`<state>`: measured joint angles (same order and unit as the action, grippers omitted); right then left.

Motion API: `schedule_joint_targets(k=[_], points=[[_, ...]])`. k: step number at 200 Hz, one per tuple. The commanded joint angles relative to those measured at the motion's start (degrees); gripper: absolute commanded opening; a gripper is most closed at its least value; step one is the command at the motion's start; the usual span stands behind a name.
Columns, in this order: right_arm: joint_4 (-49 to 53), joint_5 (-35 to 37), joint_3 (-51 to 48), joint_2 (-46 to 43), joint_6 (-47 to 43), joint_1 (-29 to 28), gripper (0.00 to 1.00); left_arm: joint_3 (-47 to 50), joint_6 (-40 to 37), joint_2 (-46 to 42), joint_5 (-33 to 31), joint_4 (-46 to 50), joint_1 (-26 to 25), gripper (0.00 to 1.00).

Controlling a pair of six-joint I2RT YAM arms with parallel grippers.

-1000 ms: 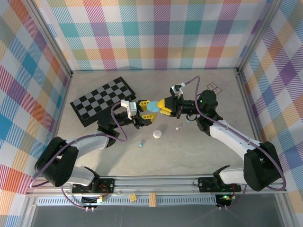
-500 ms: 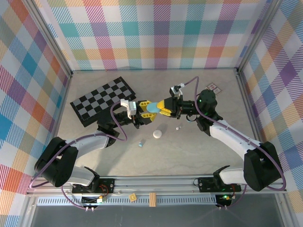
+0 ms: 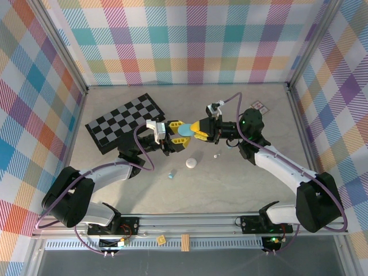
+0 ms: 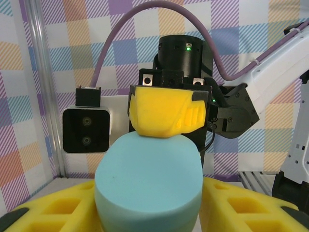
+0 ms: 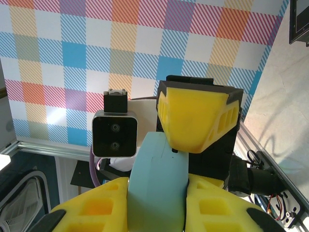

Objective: Insert the wireless bluetooth earbuds into the charging case

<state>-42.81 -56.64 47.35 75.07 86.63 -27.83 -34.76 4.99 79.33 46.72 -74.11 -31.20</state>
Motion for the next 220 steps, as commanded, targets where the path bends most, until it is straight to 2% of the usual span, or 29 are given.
schedule_joint_targets(k=[1, 37, 66, 90, 101, 113, 134, 162, 192, 220], points=[[-2.6, 0.2, 1.5, 0.0, 0.2, -0.4, 0.08, -1.5, 0.1, 0.0, 1.6, -3.3, 0.3, 0.50], [-1.6, 0.5, 1.3, -0.1, -0.4, -0.6, 0.08, -1.4, 0.2, 0.0, 1.8, -3.3, 0.2, 0.43], [-2.3, 0.6, 1.5, -0.1, -0.1, -0.9, 0.08, -1.4, 0.1, 0.4, 1.9, -3.3, 0.2, 0.43], [0.3, 0.9, 1.7, -0.5, -1.8, -1.0, 0.09, -1.4, 0.2, 0.3, 1.9, -3.3, 0.2, 0.35], [2.7, 1.2, 1.9, -1.1, -3.6, -1.0, 0.17, -1.3, 0.0, 0.2, 1.8, -3.3, 0.2, 0.34], [7.8, 1.8, 2.5, -2.3, -7.1, -1.0, 0.33, -1.0, -0.4, 0.1, 1.7, -3.2, 0.2, 0.34], [24.5, 4.7, 5.4, -5.7, -18.7, -1.0, 0.55, -0.8, -0.1, 0.8, 2.4, -2.8, 0.4, 0.34], [51.6, 14.6, 11.7, -10.3, -41.5, -1.0, 0.74, -0.8, 1.7, 2.1, 4.6, -2.3, 0.8, 0.35], [72.7, 22.5, 20.0, -11.3, -66.2, -1.0, 0.84, -0.8, 5.3, 3.8, 8.9, -1.8, 1.6, 0.35], [79.9, 23.0, 23.8, -11.9, -82.0, -1.3, 0.90, -0.6, 8.3, 4.3, 11.9, -1.8, 1.9, 0.35]])
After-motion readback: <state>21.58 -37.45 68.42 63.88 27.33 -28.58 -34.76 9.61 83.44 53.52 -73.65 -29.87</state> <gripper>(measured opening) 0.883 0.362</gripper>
